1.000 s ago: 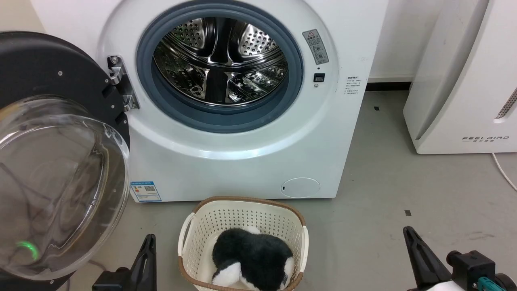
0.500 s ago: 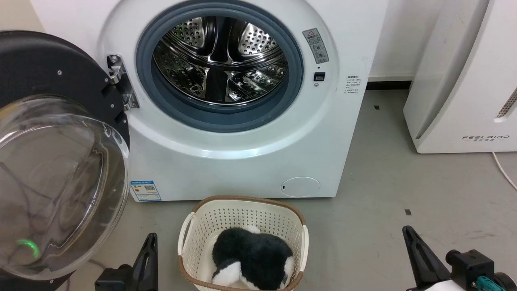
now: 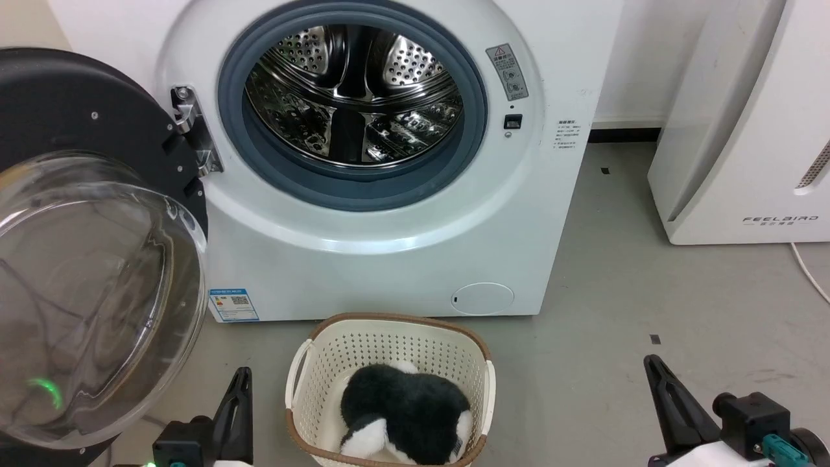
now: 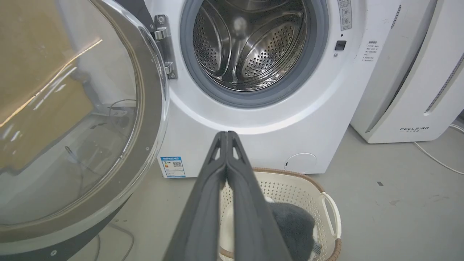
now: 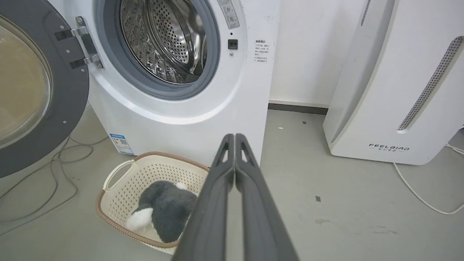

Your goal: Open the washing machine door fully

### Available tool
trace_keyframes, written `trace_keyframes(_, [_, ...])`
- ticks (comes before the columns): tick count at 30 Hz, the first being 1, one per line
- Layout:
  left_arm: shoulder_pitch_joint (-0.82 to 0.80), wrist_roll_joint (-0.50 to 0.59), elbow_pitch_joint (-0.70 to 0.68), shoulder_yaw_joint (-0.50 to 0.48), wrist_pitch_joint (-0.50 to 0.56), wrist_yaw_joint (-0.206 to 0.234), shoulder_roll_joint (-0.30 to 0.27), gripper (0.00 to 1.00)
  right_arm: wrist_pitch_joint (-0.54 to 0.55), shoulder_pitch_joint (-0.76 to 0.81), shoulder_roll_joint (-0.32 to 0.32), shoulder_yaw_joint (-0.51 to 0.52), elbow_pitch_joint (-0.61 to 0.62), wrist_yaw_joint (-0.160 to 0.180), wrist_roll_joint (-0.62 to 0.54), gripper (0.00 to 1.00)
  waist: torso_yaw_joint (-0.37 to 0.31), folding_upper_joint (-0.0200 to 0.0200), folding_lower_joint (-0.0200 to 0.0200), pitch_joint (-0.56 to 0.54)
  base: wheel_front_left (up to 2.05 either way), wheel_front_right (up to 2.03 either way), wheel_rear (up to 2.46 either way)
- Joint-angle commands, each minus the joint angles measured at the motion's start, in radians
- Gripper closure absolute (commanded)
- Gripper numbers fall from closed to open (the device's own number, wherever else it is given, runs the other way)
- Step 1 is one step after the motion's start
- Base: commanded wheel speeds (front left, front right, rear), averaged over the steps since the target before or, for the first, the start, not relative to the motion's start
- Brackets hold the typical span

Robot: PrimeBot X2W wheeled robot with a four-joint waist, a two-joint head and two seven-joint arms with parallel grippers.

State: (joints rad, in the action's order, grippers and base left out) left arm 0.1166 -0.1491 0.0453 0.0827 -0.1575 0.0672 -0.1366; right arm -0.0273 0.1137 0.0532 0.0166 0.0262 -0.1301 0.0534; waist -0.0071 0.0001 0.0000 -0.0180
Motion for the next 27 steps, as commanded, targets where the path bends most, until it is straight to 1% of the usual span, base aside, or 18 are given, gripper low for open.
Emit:
trace_keyframes(1, [-0.022,0.014,-0.005,-0.005,0.005,-0.006,0.006,1.0,0.002,-0.018,-0.001,-0.002,-0.003,0.0,-0.008,1.0,0.0,-0.0001,0.0,0.0,0.0,0.0,0.0])
trace_keyframes(27, [-0.054,0.059,-0.018,-0.031,0.056,-0.027,0.033,1.0,0.01,-0.05,-0.002,-0.007,-0.011,0.0,-0.023,1.0,0.002,-0.0001,0.0,0.006,0.0,0.0,0.0])
